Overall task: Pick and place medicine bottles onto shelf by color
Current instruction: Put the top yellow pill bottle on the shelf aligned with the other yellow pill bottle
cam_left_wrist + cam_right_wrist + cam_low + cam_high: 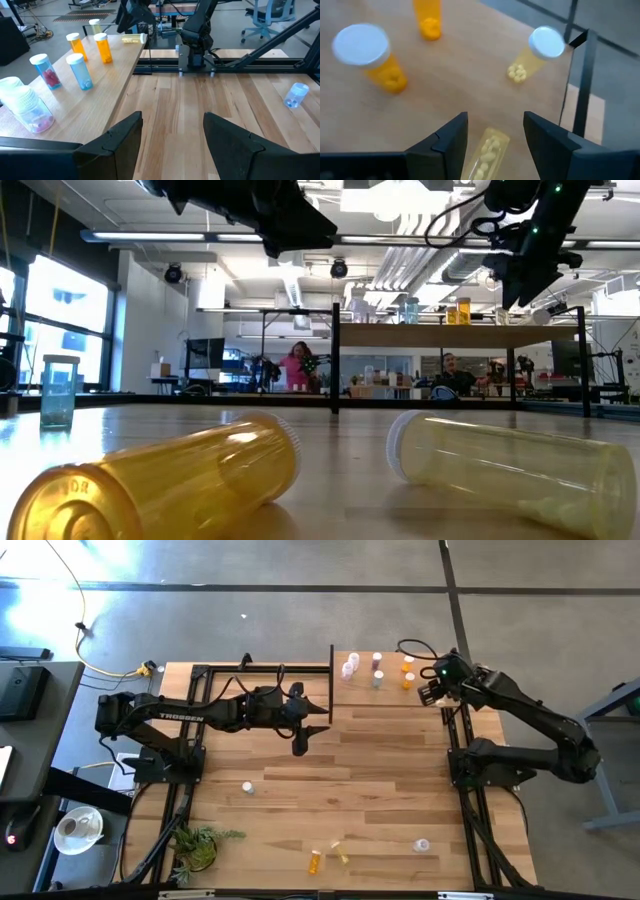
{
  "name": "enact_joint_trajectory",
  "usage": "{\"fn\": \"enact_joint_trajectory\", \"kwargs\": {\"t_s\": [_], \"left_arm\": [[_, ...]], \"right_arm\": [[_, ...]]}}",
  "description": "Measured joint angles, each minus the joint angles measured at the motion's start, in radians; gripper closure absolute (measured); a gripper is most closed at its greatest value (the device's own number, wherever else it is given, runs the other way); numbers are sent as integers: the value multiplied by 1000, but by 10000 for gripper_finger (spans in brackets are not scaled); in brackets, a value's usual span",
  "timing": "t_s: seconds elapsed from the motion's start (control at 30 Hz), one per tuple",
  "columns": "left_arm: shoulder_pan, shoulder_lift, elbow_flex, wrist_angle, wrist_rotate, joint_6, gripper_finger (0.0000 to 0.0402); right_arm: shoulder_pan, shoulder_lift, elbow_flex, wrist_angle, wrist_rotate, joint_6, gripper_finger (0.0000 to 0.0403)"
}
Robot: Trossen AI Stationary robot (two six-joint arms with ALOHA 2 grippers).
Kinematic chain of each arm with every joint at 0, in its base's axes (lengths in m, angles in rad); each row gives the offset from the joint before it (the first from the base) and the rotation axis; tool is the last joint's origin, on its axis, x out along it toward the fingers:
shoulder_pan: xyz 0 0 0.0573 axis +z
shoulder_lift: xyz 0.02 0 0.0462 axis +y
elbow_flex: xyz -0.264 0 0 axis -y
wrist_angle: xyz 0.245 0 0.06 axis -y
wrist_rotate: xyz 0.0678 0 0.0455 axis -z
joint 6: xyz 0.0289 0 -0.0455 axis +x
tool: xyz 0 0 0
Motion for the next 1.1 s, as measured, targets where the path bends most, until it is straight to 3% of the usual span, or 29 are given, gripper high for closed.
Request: {"fn": "enact_joint_trajectory", "kwargs": {"t_s": [0.43,1.1], "left_arm": [[0,0,0,0,0,0,202],[0,0,0,0,0,0,202]], "right_arm": [[100,-65,70,-246,-36,216,220],[127,16,70,-276,-28,334,220]]}}
